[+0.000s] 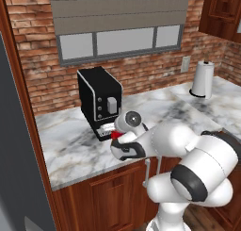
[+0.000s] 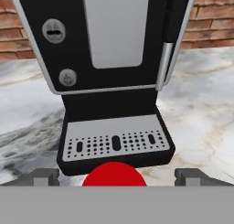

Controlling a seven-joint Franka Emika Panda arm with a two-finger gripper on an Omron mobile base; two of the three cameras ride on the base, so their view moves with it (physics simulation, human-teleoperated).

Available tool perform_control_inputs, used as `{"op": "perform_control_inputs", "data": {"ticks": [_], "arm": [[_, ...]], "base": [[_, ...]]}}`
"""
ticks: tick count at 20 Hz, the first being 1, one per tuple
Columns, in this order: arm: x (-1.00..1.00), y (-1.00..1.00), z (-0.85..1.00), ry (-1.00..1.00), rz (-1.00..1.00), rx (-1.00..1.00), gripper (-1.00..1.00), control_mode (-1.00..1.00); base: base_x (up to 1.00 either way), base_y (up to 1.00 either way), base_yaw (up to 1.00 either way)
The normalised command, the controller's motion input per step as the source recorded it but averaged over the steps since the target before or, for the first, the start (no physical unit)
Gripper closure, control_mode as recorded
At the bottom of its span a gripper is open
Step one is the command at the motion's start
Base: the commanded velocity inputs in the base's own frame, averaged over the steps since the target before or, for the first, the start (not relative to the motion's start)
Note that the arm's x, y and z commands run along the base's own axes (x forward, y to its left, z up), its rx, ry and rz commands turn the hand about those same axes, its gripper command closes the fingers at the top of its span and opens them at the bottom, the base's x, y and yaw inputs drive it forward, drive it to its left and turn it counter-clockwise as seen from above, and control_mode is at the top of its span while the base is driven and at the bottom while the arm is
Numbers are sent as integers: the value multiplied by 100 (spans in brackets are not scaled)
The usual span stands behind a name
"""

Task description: Place the condiment bottle and ketchup from the counter to the top shelf of the fridge. If the existing items in the fridge are on the top shelf, move them to other shelves.

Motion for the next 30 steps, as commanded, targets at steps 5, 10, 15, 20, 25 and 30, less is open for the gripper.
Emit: {"op": "perform_control_inputs", "data": {"ticks": [5,10,15,20,25,30], "arm": [[11,3,-6,-2,0,0,-100,-100],[1,2,-20,0,0,0,-100,-100],[0,1,-20,0,0,0,-100,-100],[1,4,-7,0,0,0,-100,-100],[0,3,-5,0,0,0,100,-100],[0,0,0,0,0,0,100,-100]], "base": [[0,0,0],[0,0,0],[0,0,0],[0,0,0],[0,0,0],[0,0,0]]}}
